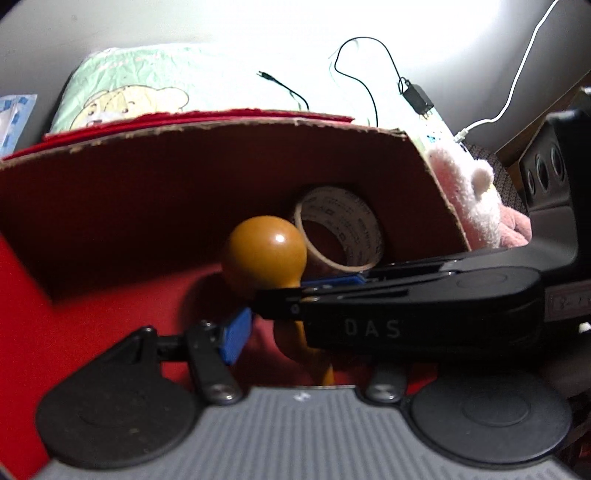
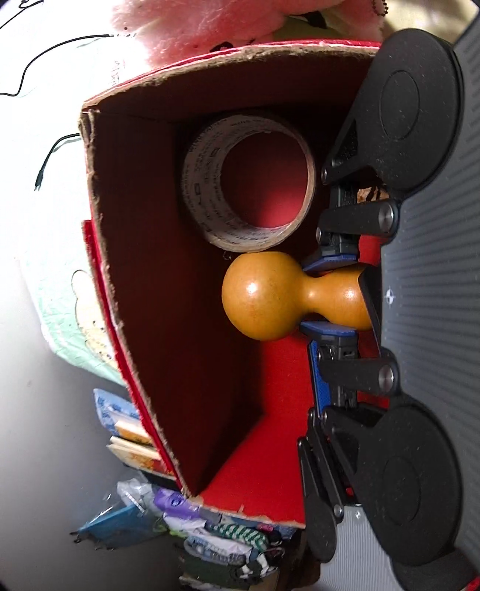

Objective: Organize objects
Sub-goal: 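Lower the wooden gourd into the red box beside the tape roll, then open the right gripper to release the gourd upright in the box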

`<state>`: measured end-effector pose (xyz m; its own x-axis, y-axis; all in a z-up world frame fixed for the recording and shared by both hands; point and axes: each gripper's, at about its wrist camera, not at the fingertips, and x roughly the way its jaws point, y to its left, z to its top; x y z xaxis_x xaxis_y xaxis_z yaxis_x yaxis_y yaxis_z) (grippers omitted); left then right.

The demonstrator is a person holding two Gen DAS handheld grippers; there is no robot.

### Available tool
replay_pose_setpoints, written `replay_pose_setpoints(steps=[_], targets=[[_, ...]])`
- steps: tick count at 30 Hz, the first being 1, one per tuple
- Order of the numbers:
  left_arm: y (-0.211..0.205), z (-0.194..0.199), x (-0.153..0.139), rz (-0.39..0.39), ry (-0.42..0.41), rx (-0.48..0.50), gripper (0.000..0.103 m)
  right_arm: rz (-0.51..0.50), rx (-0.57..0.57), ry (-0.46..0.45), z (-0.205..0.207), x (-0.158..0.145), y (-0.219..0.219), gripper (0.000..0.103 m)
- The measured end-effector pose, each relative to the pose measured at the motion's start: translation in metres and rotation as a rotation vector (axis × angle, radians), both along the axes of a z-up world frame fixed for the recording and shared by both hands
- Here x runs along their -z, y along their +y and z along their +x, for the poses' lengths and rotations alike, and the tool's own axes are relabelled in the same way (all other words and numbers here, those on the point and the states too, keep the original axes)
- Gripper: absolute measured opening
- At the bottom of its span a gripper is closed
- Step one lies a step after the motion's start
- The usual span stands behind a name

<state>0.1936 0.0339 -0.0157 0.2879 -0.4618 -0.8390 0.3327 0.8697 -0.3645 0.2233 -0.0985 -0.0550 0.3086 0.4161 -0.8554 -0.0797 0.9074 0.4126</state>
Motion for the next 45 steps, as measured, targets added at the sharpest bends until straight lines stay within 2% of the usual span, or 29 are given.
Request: replay_pose_setpoints(steps=[5, 13, 19, 23, 36, 45], targets=[[-0.005, 0.005, 0.005, 0.025, 0.042, 0.025, 0.06, -0.025, 0.002, 0.043, 0.001, 0.004, 0.001, 0.032], [-0.007, 0.003, 0.003, 0.038, 0.033, 0.025, 0.06, -0.039, 0.026, 0.063, -0.001, 0.007, -0.002, 0.032], [-0.013, -0.001, 0.0, 0.08, 0.0, 0.031, 0.061, -0.033, 0.031, 0.051, -0.003, 0.01, -0.003, 0.031], [-0.015, -0.005, -0.002, 0.113, -0.035, 0.02, 0.066, -0.027, 0.036, 0.042, -0.003, 0.009, -0.002, 0.03], [-0.018, -0.013, -0.009, 0.184, -0.098, -0.009, 0.073, -0.025, 0.048, 0.018, -0.005, 0.007, -0.004, 0.03], [-0.021, -0.022, -0.014, 0.242, -0.151, -0.055, 0.077, -0.079, 0.082, -0.028, -0.01, -0.001, -0.002, 0.03]])
